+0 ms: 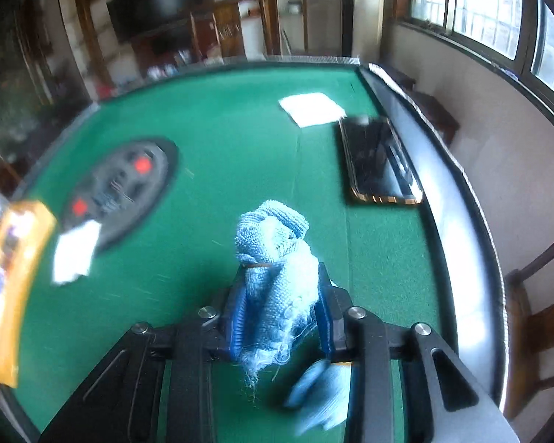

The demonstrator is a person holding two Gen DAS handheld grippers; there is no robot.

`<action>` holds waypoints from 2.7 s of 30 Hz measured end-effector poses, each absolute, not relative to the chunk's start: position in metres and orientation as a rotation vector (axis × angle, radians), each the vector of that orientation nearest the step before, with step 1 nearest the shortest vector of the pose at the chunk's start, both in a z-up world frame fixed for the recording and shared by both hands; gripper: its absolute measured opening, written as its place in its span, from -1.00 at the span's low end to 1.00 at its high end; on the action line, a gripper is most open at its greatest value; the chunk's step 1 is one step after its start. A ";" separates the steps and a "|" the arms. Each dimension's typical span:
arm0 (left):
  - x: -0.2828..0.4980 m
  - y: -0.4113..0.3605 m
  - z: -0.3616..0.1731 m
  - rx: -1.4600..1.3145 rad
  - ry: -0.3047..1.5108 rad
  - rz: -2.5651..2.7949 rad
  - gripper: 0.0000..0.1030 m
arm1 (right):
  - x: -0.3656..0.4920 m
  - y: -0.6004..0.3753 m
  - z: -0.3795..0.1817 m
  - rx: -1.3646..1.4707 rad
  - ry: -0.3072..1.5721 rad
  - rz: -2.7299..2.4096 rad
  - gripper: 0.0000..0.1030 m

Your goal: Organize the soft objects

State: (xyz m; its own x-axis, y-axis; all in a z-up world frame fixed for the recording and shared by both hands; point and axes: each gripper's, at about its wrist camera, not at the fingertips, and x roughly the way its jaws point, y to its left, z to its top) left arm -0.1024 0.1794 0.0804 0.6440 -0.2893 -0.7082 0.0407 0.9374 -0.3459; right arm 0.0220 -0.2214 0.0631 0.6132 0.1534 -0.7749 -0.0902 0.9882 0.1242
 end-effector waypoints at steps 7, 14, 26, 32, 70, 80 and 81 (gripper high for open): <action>-0.119 0.269 0.071 -0.452 0.811 0.027 -0.29 | -0.016 -0.157 0.113 0.109 0.850 0.391 -0.45; -0.113 0.296 0.053 -0.495 0.846 0.073 -0.29 | -0.047 -0.066 0.117 0.092 0.869 0.639 -0.44; -0.121 0.321 0.036 -0.404 0.926 0.185 -0.06 | -0.086 0.078 0.081 -0.014 0.988 0.899 -0.44; -0.149 0.341 0.055 -0.464 0.858 0.148 0.18 | -0.102 0.125 0.063 -0.057 1.046 0.970 -0.44; -0.206 0.339 0.081 -0.303 0.693 0.375 0.40 | -0.122 0.170 0.074 -0.105 0.939 1.052 0.31; -0.193 0.291 0.091 -0.077 0.695 0.454 0.41 | -0.098 0.084 0.071 0.045 0.932 0.906 0.31; -0.191 0.287 0.092 -0.064 0.698 0.449 0.41 | -0.095 0.073 0.070 0.064 0.936 0.887 0.31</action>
